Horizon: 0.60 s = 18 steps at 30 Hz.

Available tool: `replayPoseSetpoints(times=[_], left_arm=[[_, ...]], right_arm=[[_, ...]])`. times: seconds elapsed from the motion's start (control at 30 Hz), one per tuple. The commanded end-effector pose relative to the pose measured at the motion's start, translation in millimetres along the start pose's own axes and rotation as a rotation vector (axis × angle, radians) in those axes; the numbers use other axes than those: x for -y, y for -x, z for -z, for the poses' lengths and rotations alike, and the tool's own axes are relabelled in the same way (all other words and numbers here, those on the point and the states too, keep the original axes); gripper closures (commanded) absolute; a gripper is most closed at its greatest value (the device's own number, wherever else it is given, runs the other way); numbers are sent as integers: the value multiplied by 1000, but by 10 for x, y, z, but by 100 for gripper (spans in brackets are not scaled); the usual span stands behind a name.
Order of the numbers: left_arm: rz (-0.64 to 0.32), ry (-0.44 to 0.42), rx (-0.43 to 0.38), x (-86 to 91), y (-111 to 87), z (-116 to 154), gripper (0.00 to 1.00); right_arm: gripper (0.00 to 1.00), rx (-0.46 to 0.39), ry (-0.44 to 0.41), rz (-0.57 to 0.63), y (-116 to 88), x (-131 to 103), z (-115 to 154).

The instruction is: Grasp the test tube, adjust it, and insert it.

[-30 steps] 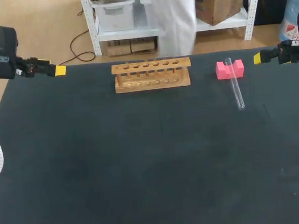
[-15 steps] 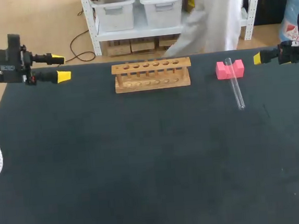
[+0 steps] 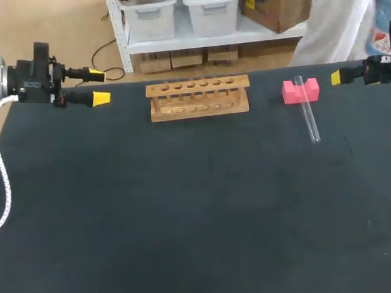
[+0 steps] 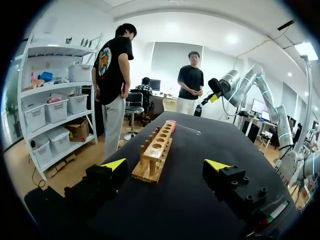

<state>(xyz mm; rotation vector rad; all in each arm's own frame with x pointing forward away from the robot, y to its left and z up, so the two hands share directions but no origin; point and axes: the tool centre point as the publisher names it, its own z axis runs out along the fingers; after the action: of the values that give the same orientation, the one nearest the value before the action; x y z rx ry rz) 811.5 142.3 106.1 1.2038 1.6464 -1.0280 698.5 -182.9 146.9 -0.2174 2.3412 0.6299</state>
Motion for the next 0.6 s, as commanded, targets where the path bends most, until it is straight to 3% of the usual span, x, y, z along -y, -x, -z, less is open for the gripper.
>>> replayPoseSetpoints(times=[0.03,0.43,0.53,0.6], left_arm=[[0,-33,7,-70,-14,-62,0],[8,-40,6,-69,-8,-66,0],[8,-40,6,-69,-8,-66,0],[8,-40,6,-69,-8,-66,0]], right_arm=[[0,-43,7,-1,56,17,22],[0,-43,7,-1,56,17,22],[0,-88,-56,15,52,62,-61],[0,-51,-77,2,43,95,-115]])
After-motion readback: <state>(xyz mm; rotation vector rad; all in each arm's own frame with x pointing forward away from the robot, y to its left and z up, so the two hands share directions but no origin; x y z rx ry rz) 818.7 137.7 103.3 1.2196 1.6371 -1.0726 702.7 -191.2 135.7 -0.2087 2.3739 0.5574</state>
